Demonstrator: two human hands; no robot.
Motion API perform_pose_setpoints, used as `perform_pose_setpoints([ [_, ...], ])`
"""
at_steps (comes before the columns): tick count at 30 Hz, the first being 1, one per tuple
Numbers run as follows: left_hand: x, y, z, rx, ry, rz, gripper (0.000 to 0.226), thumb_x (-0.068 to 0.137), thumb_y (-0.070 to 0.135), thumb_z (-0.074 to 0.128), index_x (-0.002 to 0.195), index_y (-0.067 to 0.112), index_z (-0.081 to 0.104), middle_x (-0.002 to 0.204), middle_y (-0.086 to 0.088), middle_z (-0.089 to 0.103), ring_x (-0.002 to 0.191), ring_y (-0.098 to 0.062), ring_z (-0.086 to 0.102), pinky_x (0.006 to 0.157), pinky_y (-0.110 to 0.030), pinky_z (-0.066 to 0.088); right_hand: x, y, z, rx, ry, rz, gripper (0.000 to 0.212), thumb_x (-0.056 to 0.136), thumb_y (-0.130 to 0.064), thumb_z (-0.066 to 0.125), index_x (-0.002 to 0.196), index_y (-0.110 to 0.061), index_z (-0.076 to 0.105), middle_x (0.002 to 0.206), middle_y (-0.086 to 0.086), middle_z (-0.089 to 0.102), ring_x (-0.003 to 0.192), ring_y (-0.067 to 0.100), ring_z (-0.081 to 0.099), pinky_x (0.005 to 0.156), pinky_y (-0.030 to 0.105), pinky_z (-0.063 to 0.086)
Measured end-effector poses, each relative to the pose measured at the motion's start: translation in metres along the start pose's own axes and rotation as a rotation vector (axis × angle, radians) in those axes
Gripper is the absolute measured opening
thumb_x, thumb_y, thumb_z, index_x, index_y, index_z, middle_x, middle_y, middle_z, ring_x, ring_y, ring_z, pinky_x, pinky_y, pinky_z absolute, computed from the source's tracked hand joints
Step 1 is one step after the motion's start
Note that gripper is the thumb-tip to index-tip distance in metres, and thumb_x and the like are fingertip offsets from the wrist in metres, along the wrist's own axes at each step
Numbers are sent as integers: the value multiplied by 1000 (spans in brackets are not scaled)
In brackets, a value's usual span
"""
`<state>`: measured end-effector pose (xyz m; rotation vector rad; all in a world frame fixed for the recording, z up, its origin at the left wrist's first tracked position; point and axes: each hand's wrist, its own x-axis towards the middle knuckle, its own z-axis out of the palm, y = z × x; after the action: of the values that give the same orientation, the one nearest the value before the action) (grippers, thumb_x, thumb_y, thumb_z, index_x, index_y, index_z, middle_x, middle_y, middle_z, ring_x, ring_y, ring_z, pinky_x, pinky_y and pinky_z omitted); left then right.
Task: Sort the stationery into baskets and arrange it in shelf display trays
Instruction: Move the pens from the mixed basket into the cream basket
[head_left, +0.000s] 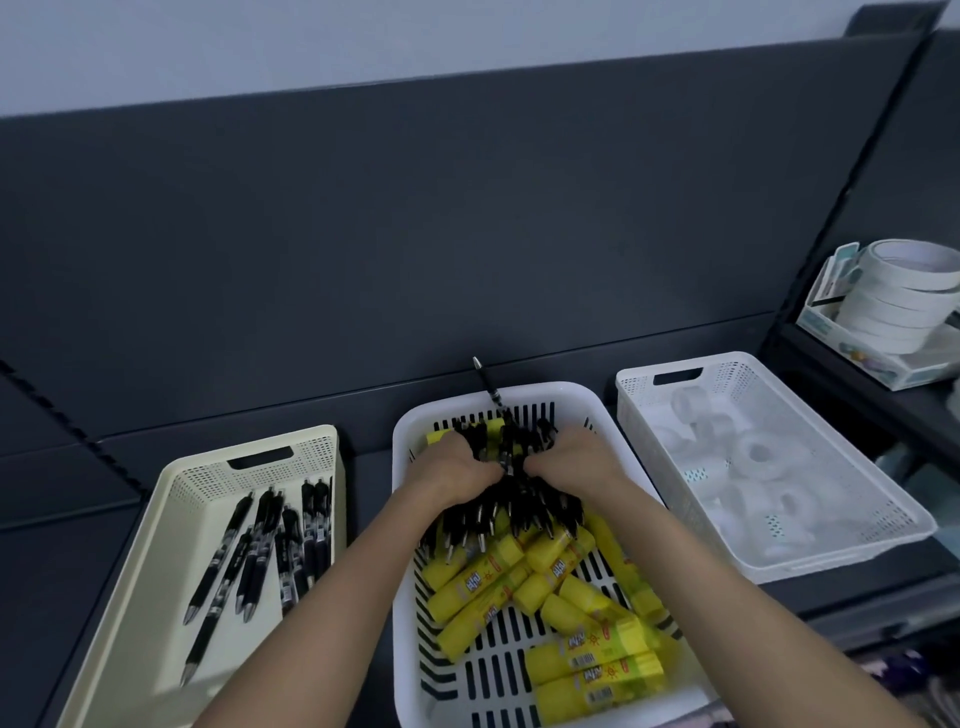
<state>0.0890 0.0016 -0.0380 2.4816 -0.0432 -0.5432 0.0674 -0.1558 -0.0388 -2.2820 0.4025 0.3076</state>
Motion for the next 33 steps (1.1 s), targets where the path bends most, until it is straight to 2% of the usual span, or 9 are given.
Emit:
perform_pose_setpoints([
  [6, -5, -14, 5, -296, 121, 120, 24, 87, 10, 54, 106, -4, 51, 78, -13, 56, 70, -23, 57, 64, -34, 46, -1, 6, -4, 194, 23, -10, 7, 77, -6, 61, 72, -2, 56, 68, 15, 56, 61, 27, 60, 57, 32, 50],
  [9, -12, -19, 3, -511, 132, 193, 18, 86, -3, 49, 101, 2, 59, 82, -19, 63, 72, -27, 61, 69, -38, 53, -4, 8, -3, 377, -36, 9, 10, 85, 5, 53, 77, 2, 59, 71, 15, 64, 54, 19, 66, 55, 29, 58],
  [12, -18, -21, 3, -663, 137, 215, 25, 87, -4, 51, 82, 18, 61, 71, -5, 65, 62, -17, 62, 59, -29, 54, -6, 9, -1, 406, -22, -3, 19, 88, 6, 46, 76, -1, 57, 72, 14, 62, 54, 15, 63, 52, 23, 55],
  [17, -17, -22, 0, -903, 85, 117, 12, 92, 10, 56, 83, 16, 63, 62, 2, 65, 54, -10, 61, 49, -24, 48, -3, -4, 3, 478, -44, 58, 18, 93, -9, 50, 106, 2, 55, 97, 19, 60, 63, 24, 63, 54, 30, 58],
  [20, -15, -25, -2, -1024, 49, 36, 4, 92, 14, 58, 96, 13, 60, 67, -2, 63, 52, -13, 58, 48, -26, 47, -2, -11, 7, 154, 20, -26, 22, 90, -19, 60, 90, 3, 61, 86, 24, 67, 67, 32, 67, 67, 43, 60],
  [23, -17, -27, -6, -1084, 8, 8, 5, 93, 16, 58, 97, 13, 58, 60, -1, 61, 51, -16, 55, 47, -26, 46, -2, -11, 7, 91, 35, -44, 11, 87, -9, 59, 80, -2, 55, 75, 19, 61, 67, 31, 63, 69, 43, 57],
  [27, -19, -33, -11, -1148, -31, 5, 14, 95, 26, 58, 93, 12, 59, 56, 0, 60, 53, -18, 54, 47, -26, 45, -7, -6, 5, 385, 79, -6, 13, 84, 7, 47, 76, -2, 51, 71, 15, 54, 61, 24, 55, 57, 31, 46],
  [30, -24, -33, -14, -1153, -66, 19, 28, 91, 42, 61, 81, 17, 66, 57, 1, 58, 52, -15, 54, 45, -25, 47, -22, -11, 7, 575, 76, -46, 14, 88, 3, 45, 79, -5, 51, 66, 10, 55, 52, 15, 55, 50, 27, 45],
  [33, -29, -32, -19, -1176, -98, 51, 37, 76, 47, 72, 87, 14, 61, 59, 1, 59, 53, -15, 54, 44, -24, 48, -36, -21, 13, 716, 53, -163, 9, 93, -1, 45, 89, -4, 53, 66, 8, 54, 42, 5, 51, 42, 19, 41],
])
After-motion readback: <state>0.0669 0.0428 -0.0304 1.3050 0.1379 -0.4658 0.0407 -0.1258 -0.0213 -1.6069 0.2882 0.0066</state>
